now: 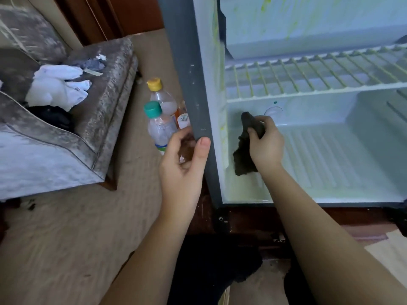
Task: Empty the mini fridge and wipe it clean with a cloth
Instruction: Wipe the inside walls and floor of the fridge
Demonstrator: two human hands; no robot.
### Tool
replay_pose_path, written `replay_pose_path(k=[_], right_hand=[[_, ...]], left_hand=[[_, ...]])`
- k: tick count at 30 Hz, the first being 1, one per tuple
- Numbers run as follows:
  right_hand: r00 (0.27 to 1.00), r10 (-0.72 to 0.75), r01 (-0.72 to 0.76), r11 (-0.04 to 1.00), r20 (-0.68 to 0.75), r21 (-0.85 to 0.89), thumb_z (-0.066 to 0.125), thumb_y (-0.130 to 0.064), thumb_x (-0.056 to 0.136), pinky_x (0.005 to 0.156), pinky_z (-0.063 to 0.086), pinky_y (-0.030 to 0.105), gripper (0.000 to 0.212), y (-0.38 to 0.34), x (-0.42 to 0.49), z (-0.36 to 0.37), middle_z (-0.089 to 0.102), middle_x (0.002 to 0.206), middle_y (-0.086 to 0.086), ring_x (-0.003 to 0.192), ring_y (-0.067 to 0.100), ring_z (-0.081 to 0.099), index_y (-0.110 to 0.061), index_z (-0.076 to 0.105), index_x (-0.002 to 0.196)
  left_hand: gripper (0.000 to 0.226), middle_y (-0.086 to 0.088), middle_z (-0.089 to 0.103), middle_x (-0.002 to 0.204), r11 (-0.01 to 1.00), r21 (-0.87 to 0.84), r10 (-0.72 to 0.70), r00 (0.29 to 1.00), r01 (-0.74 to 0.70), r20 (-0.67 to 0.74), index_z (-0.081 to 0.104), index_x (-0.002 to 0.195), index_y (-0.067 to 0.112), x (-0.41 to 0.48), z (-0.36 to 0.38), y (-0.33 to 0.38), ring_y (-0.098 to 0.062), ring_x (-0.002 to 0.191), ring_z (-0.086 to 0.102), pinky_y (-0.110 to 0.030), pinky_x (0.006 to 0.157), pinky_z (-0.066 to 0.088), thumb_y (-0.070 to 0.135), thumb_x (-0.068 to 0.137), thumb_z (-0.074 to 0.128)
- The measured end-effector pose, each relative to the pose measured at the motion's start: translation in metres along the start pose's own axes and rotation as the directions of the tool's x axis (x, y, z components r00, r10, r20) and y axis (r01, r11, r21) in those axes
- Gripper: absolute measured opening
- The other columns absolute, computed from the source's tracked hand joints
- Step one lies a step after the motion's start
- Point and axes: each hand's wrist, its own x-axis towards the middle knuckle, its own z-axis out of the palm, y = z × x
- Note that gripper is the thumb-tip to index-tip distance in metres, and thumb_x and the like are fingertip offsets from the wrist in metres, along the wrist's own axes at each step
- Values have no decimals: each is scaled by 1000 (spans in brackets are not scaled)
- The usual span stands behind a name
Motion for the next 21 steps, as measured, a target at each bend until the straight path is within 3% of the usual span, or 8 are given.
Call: replay_pose_path(k=[3,6,10,14,17,21], right_hand=[[999,-13,9,993,32,117,56,-11,92,74,38,4,28,2,11,17,65,102,-12,93,5,56,-20,62,118],[998,-2,-8,985,63,170,55,-10,92,90,42,16,31,1,17,31,68,112,-7,103,9,59,-19,64,120],[955,4,-61,981,297,183,49,-11,93,97,45,30,36,-1,10,39,68,111,-5,107,14,60,-23,62,124],[911,-18,-116,947,412,299,51,-12,92,91,45,22,34,-4,-9,6,70,108,-11,103,4,63,-23,68,119],[875,-15,-179,918,484,353,49,-15,92,94,45,23,36,-4,-37,-11,69,113,-9,106,5,62,-20,68,121],[870,-110,-96,919,480,383,59,0,90,101,43,19,36,0,-69,-25,66,122,-1,115,5,59,-10,66,123]], left_hand=[[47,15,68,92,1000,12,6,1000,-6,-3,63,116,14,0,1,-5,3,91,63,-10,78,46,47,83,65],[55,13,70,99,1000,-16,22,999,-23,-35,62,118,10,-1,3,-7,-1,96,64,-13,82,46,50,81,57],[57,14,70,97,1000,-14,7,1000,-8,-25,62,118,9,-1,3,-7,-2,95,64,-17,84,48,52,80,57],[49,21,70,91,1000,-10,-13,1000,13,-10,63,111,15,0,2,-3,4,91,64,-10,79,46,52,80,59],[42,25,69,85,999,-39,-26,1000,26,-3,61,108,12,-2,3,2,9,86,63,-8,75,45,46,85,66],[31,27,69,85,998,-48,-33,999,32,-23,62,105,12,-5,6,5,9,86,63,-8,77,45,38,89,61]])
